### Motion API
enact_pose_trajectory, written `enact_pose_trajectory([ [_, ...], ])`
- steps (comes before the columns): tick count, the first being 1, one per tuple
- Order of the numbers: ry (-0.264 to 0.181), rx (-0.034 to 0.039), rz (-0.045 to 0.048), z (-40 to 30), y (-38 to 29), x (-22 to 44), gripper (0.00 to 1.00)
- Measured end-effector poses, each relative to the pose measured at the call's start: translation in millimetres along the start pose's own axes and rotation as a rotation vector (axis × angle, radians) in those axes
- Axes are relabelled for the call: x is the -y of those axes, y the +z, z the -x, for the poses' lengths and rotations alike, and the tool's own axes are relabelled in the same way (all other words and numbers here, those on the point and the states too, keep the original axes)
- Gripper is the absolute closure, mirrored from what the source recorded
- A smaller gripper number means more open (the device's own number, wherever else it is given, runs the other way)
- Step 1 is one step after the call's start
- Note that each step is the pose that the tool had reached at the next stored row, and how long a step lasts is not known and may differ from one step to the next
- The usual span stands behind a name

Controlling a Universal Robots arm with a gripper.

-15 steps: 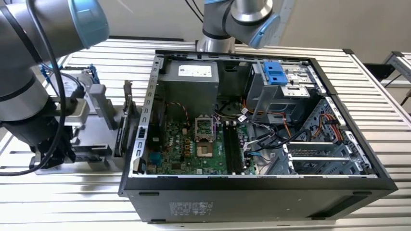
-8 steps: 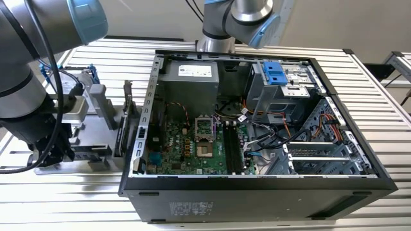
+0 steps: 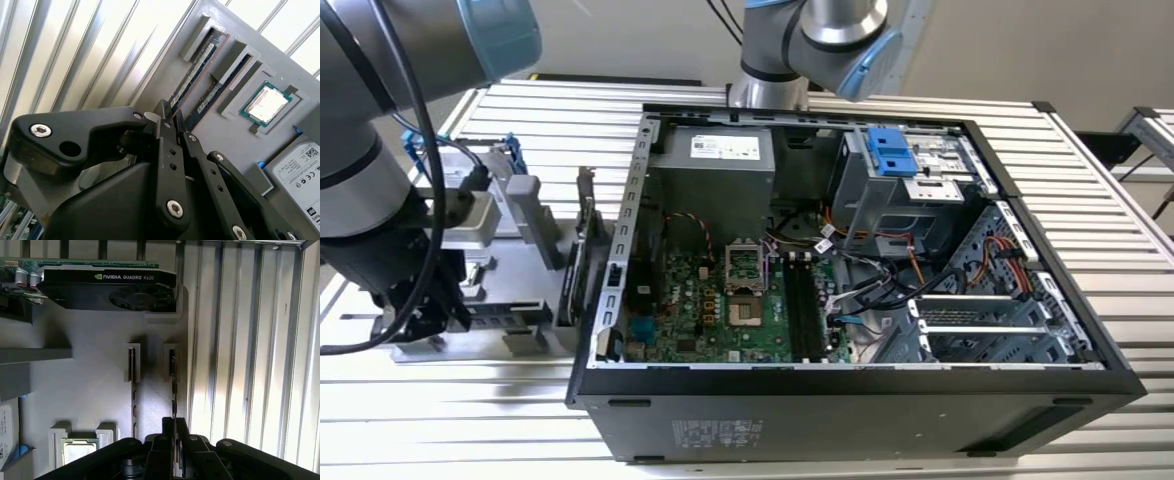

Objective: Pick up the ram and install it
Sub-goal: 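Pick up the ram and move it above insertion slot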

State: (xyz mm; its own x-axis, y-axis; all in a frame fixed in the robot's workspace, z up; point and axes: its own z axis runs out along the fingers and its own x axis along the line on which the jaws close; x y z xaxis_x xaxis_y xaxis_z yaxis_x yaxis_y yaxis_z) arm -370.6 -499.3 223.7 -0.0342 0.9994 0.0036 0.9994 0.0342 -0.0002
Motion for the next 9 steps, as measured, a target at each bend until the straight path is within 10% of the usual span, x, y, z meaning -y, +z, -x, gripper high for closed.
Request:
enact_pose_trajectory([
  [9,0.0,-0.0001,0.0001,-0.1,-6.6,0.0,1.0],
])
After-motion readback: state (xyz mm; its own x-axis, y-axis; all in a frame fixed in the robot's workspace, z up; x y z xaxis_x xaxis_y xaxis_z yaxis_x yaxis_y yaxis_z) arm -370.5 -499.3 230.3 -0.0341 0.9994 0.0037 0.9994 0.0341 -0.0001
